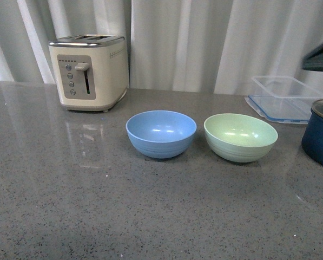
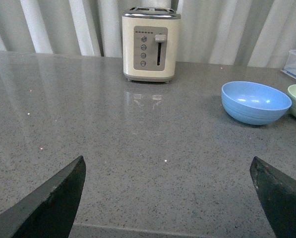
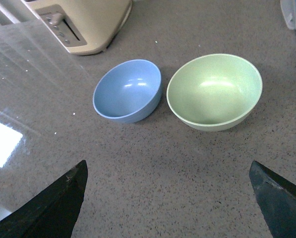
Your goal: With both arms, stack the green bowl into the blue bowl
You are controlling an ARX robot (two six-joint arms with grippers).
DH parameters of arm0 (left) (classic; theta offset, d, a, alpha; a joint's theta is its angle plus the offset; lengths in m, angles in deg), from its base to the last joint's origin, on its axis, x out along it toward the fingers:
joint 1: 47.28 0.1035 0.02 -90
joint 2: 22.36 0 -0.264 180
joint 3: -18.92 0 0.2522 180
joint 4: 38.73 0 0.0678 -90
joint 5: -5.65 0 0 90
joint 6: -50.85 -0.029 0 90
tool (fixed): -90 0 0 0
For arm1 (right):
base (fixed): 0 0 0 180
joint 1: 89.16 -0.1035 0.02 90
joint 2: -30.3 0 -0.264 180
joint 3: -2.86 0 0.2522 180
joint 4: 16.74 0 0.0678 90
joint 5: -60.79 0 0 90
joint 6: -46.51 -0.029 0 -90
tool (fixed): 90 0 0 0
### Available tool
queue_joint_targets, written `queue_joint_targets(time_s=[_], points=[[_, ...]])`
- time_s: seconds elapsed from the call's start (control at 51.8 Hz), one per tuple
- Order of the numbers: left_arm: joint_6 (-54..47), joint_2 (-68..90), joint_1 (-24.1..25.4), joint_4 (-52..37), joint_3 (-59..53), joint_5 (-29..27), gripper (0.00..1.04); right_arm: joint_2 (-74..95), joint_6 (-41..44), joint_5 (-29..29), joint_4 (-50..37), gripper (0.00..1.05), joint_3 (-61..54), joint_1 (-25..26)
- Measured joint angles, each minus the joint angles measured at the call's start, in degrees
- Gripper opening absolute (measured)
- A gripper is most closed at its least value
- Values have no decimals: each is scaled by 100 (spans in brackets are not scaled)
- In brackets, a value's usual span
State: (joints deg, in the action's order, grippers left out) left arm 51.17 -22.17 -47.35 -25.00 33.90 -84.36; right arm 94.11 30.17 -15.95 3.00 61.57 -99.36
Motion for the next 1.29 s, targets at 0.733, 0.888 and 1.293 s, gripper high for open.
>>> queue_joint_targets(time_s=[0.733, 0.888, 1.293], points=[[-2, 0, 0, 0, 0, 0, 98, 4389, -442, -1910, 573, 95, 3005, 330], [-2, 0, 0, 0, 0, 0, 98, 4662, -415, -2020, 616, 95, 3145, 352], [-2, 0, 0, 0, 0, 0, 98, 4986, -348, -2162, 608, 48, 3237, 339]])
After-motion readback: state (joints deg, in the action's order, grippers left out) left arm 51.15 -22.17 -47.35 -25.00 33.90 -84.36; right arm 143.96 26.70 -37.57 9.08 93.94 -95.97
